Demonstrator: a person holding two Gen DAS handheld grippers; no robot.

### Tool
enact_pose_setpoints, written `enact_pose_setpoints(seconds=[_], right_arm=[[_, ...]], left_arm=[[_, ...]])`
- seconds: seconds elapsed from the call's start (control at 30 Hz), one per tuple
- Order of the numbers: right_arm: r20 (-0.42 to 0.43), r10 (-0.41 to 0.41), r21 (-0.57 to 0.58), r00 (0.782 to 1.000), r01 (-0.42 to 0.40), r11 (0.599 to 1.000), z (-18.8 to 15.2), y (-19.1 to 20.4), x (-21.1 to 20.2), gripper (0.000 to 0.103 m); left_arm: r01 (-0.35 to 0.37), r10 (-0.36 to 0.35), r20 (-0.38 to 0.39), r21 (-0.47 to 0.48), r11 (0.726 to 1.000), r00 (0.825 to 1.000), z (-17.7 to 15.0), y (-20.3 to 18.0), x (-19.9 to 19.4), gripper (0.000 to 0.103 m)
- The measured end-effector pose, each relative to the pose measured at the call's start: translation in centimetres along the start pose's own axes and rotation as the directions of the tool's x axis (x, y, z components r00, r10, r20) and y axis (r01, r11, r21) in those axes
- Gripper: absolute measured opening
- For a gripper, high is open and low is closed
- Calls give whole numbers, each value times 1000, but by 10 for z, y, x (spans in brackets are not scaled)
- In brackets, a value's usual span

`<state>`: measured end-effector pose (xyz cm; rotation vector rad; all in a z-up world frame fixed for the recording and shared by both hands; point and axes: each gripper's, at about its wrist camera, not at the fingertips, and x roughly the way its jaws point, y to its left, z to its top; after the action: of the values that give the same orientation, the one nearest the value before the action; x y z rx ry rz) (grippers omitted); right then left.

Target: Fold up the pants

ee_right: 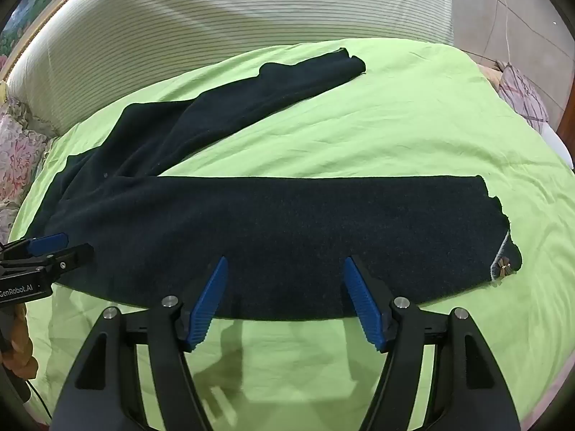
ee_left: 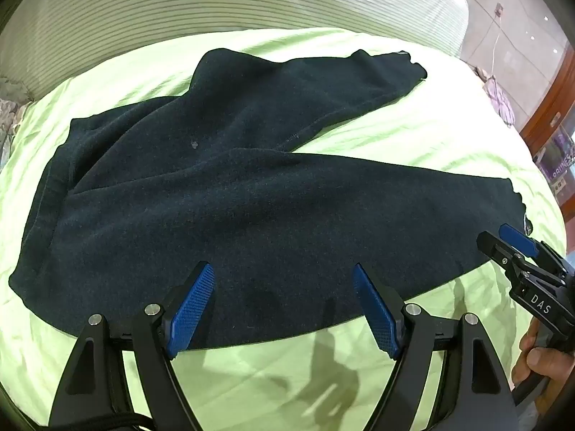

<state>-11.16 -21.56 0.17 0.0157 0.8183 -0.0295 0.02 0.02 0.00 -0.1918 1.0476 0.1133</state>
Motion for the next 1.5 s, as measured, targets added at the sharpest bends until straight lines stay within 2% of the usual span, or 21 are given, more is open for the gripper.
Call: enact_pose_setpoints(seconds=[0.3,0.87,1.2,1.3,1.37,1.5], right_arm=[[7,-4,11,1000,4,1000,-1,0,-2,71],[17,3,39,1000,-4,999,1,-8,-5,72],[14,8,48,1000,-8,999,2,-12,-5,72],[14,10,51,1000,-11,999,5,-14,-3,72],[17,13,52,1000,-14,999,8,-15,-3,72],[18,19,54,1000,-20,998,11,-18,-1,72]], left_arm=[[3,-3,-5,8,1000,1000,6,5,1,80],[7,-7,2,7,1000,1000,-4,-3,1,80],[26,-25,-53,25,999,998,-2,-11,7,80],[18,-16,-53,33,999,998,2,-13,9,80],[-11,14,-49,50,999,999,4,-15,12,80],[18,-15,-96,27,999,995,5,-15,14,80]])
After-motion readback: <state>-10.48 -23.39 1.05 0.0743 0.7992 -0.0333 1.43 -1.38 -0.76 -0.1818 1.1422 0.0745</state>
